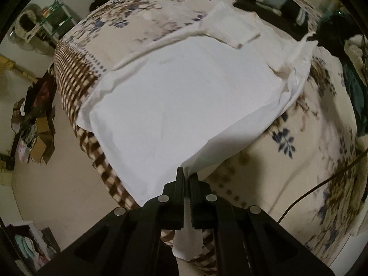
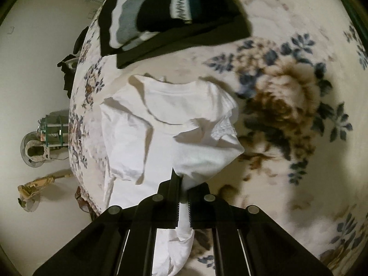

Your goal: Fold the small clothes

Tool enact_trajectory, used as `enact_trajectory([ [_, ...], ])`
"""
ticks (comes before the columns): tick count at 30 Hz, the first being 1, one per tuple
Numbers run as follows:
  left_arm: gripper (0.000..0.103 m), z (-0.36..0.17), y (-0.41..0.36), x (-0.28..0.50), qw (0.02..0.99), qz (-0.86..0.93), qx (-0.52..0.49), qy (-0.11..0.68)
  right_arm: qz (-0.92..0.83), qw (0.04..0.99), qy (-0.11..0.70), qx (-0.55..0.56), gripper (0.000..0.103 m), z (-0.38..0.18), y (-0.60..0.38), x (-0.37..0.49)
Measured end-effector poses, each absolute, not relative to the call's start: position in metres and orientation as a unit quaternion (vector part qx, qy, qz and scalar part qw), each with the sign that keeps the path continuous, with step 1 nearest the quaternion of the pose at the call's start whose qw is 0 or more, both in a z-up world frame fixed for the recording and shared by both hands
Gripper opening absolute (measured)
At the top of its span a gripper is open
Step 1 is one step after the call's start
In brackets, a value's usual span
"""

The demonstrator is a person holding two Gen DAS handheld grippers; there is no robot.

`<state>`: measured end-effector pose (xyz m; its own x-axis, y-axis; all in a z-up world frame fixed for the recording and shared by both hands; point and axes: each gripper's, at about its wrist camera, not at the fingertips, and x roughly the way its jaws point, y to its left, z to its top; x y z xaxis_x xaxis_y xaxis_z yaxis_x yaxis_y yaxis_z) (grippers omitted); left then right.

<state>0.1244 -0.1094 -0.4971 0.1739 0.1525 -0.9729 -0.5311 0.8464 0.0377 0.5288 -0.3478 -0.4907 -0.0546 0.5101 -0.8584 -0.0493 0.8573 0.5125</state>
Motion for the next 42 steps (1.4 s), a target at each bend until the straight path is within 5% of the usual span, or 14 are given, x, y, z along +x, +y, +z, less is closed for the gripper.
enact_trajectory([
  [15, 0.001, -0.504, 0.030, 0.136, 0.755, 0.222, -0.180, 0.590, 0.208, 0.695, 0.676, 0.129, 0.005, -0.445, -0.216, 0.553],
  [42, 0.001, -0.598, 0.177, 0.161, 0.716, 0.204, -0.236, 0.624, 0.131, 0.698, 0.704, -0.002, 0.005, -0.533, -0.003, 0.589],
])
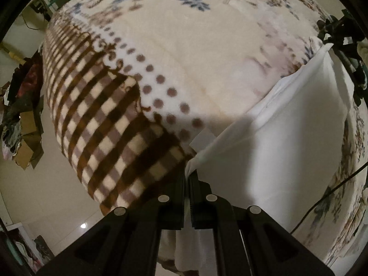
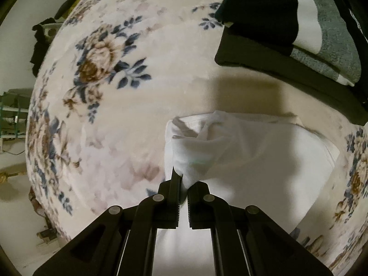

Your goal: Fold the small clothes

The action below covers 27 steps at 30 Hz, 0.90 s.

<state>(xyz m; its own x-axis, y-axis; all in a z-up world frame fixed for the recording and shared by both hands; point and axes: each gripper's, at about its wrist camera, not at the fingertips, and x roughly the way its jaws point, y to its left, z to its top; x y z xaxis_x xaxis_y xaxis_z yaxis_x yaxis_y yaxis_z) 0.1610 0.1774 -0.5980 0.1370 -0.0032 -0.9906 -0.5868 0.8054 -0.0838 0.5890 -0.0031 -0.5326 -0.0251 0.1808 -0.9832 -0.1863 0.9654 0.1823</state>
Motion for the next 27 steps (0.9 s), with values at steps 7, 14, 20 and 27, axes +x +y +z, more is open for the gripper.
enact_trajectory([
  [7, 0.039, -0.608, 0.207, 0.146, 0.683, 0.201, -0.316, 0.627, 0.155, 0.665, 0.729, 0.055, 0.042, -0.554, -0.002, 0.597],
  [14, 0.051, -0.584, 0.224, 0.110, 0.703, 0.183, -0.367, 0.581, 0.210, 0.684, 0.691, 0.098, 0.079, -0.507, -0.058, 0.531],
  [20, 0.053, -0.606, 0.204, 0.106, 0.654, 0.204, -0.286, 0.670, 0.205, 0.649, 0.729, 0.072, 0.079, -0.525, -0.126, 0.402],
  [27, 0.051, -0.577, 0.241, 0.035, 0.641, 0.296, -0.285, 0.649, 0.185, 0.598, 0.774, 0.094, 0.079, -0.565, -0.189, 0.265],
])
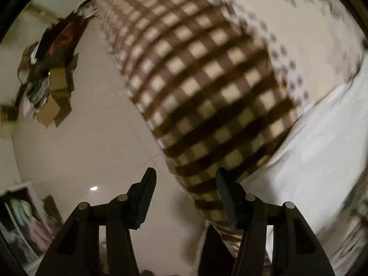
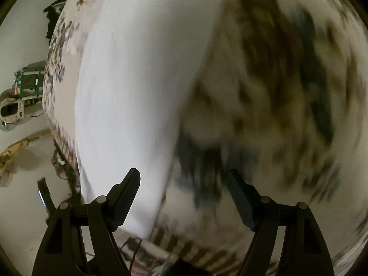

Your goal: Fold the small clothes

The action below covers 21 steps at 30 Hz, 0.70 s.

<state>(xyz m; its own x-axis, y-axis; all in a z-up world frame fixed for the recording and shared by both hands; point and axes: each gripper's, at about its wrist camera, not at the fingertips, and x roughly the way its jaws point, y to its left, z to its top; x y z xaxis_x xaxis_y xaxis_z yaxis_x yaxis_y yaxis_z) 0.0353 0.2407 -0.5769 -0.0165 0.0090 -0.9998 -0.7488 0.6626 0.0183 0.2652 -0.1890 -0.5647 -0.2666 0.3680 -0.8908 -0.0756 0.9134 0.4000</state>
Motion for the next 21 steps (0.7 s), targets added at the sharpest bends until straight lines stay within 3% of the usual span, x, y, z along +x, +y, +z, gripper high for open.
enact_trajectory([
  [4, 0.052, -0.566, 0.234, 0.038, 0.656, 0.258, -0.328, 0.629, 0.196, 0.579, 0.780, 0.135, 0.079, -0.572, -0.199, 0.210],
  [9, 0.051, -0.606, 0.211, 0.089, 0.656, 0.185, -0.321, 0.658, 0.204, 0.547, 0.791, 0.182, 0.079, -0.591, -0.179, 0.158],
  [10, 0.035, -0.610, 0.207, 0.092, 0.659, 0.176, -0.312, 0.661, 0.206, 0.537, 0.793, 0.201, 0.079, -0.597, -0.174, 0.149],
  [11, 0.009, -0.615, 0.202, 0.095, 0.672, 0.157, -0.300, 0.659, 0.203, 0.530, 0.796, 0.212, 0.079, -0.603, -0.164, 0.138],
  [13, 0.005, -0.615, 0.198, 0.097, 0.688, 0.136, -0.268, 0.661, 0.195, 0.520, 0.800, 0.226, 0.076, -0.615, -0.154, 0.121],
  [14, 0.004, -0.613, 0.197, 0.095, 0.696, 0.124, -0.258, 0.659, 0.190, 0.515, 0.801, 0.238, 0.057, -0.621, -0.147, 0.111],
  [15, 0.004, -0.611, 0.198, 0.093, 0.698, 0.117, -0.251, 0.660, 0.179, 0.513, 0.805, 0.240, 0.020, -0.627, -0.141, 0.102],
  [16, 0.004, -0.611, 0.198, 0.091, 0.697, 0.113, -0.244, 0.665, 0.160, 0.514, 0.809, 0.235, 0.004, -0.631, -0.134, 0.094],
  [21, 0.008, -0.605, 0.235, 0.097, 0.669, 0.046, -0.233, 0.704, 0.077, 0.552, 0.800, 0.221, 0.003, -0.625, -0.142, 0.068],
])
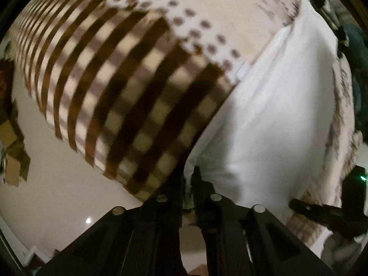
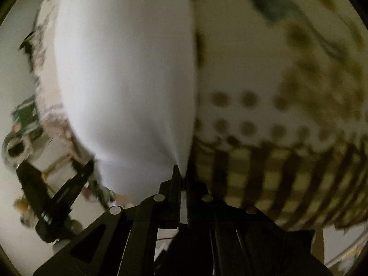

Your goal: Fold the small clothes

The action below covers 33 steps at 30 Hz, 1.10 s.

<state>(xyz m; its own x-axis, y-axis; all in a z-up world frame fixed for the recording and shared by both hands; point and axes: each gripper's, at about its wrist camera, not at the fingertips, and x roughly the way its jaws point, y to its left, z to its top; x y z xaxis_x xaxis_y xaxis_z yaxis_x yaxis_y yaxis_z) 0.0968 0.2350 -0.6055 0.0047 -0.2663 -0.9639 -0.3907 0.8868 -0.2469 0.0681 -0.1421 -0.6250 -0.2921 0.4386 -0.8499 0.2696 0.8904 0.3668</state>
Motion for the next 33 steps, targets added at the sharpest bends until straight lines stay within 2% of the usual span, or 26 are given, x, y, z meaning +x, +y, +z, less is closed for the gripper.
enact_trajectory([
  [1, 0.008, -0.599, 0.239, 0.104, 0.669, 0.038, -0.228, 0.706, 0.066, 0.544, 0.808, 0.216, 0.003, -0.625, -0.142, 0.065],
  [3, 0.017, -0.576, 0.245, 0.128, 0.680, 0.015, -0.223, 0.698, 0.074, 0.535, 0.814, 0.216, 0.006, -0.618, -0.145, 0.070],
  [4, 0.028, -0.561, 0.247, 0.147, 0.694, 0.005, -0.224, 0.685, 0.083, 0.534, 0.812, 0.220, 0.008, -0.611, -0.141, 0.077],
  [5, 0.043, -0.547, 0.249, 0.168, 0.708, -0.011, -0.232, 0.667, 0.088, 0.542, 0.805, 0.225, 0.023, -0.601, -0.141, 0.087],
  [6, 0.053, -0.534, 0.247, 0.189, 0.720, -0.026, -0.240, 0.651, 0.091, 0.561, 0.790, 0.231, 0.049, -0.586, -0.145, 0.097],
  [7, 0.067, -0.524, 0.245, 0.211, 0.729, -0.041, -0.250, 0.636, 0.092, 0.579, 0.774, 0.240, 0.060, -0.574, -0.147, 0.111],
  [8, 0.068, -0.515, 0.242, 0.234, 0.738, -0.057, -0.258, 0.620, 0.093, 0.596, 0.758, 0.248, 0.071, -0.562, -0.155, 0.123],
  [11, 0.068, -0.508, 0.227, 0.299, 0.759, -0.094, -0.268, 0.586, 0.089, 0.636, 0.713, 0.281, 0.071, -0.531, -0.186, 0.171],
  [15, 0.068, -0.526, 0.192, 0.417, 0.758, -0.146, -0.270, 0.575, 0.081, 0.686, 0.656, 0.304, 0.071, -0.517, -0.232, 0.257],
  [18, 0.068, -0.553, 0.162, 0.470, 0.741, -0.170, -0.268, 0.592, 0.089, 0.693, 0.636, 0.328, 0.071, -0.528, -0.256, 0.316],
  [24, 0.068, -0.596, 0.131, 0.536, 0.722, -0.200, -0.254, 0.612, 0.116, 0.683, 0.625, 0.360, 0.071, -0.566, -0.292, 0.430],
  [29, 0.066, -0.602, 0.105, 0.541, 0.735, -0.187, -0.196, 0.622, 0.148, 0.650, 0.642, 0.379, 0.071, -0.601, -0.294, 0.480],
  [30, 0.063, -0.598, 0.098, 0.538, 0.743, -0.188, -0.177, 0.617, 0.151, 0.646, 0.644, 0.380, 0.071, -0.606, -0.291, 0.485],
  [32, 0.008, -0.599, 0.089, 0.545, 0.747, -0.186, -0.154, 0.620, 0.158, 0.647, 0.643, 0.378, 0.069, -0.610, -0.286, 0.498],
  [33, 0.008, -0.598, 0.087, 0.543, 0.748, -0.187, -0.151, 0.619, 0.158, 0.651, 0.638, 0.379, 0.050, -0.611, -0.286, 0.504],
])
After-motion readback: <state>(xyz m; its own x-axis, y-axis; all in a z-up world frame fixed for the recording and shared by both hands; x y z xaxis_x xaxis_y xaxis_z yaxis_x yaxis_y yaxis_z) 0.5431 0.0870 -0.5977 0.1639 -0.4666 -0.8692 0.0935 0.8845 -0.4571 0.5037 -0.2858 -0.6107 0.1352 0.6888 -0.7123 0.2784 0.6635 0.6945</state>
